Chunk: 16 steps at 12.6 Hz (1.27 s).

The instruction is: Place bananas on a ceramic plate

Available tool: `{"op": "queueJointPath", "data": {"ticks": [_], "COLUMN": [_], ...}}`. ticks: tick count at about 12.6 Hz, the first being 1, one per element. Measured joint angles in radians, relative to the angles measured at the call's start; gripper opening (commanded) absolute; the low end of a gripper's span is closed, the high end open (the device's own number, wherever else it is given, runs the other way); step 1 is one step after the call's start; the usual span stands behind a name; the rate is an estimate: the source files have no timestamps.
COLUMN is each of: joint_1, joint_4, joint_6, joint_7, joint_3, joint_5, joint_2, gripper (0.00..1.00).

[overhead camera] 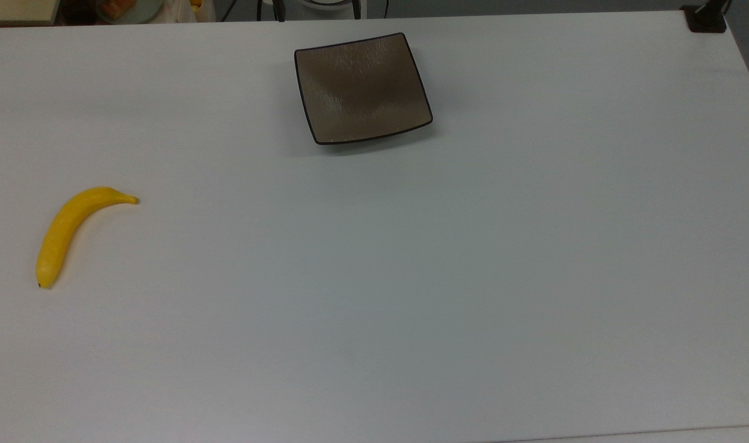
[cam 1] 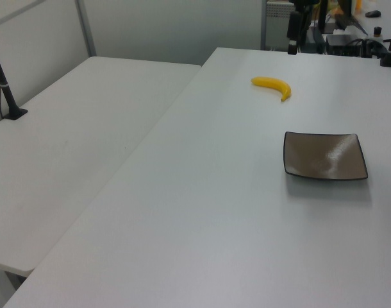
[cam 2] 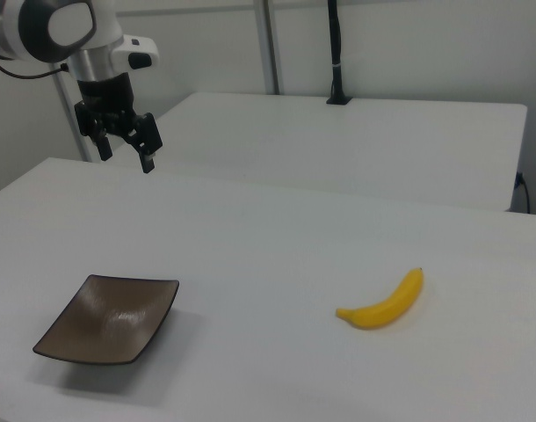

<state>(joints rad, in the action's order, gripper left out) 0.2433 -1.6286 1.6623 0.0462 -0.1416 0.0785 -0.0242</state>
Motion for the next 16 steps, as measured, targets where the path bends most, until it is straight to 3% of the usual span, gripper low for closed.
{"op": "queueJointPath", "data": {"ticks": [9, 13, 16], "joint_1": [-0.007, -0.082, -0.136], "joint_4": [-0.013, 0.015, 0.111], "joint_6": [0.0, 0.001, -0.022], "joint_7": [-0.001, -0.001, 0.002], "joint_3": [0.0, -0.001, -0.001], "joint_5": [0.0, 0.01, 0.012], "joint_2": [-0.002, 0.0, 0.046], "gripper": [1.0, 1.0, 1.0]}}
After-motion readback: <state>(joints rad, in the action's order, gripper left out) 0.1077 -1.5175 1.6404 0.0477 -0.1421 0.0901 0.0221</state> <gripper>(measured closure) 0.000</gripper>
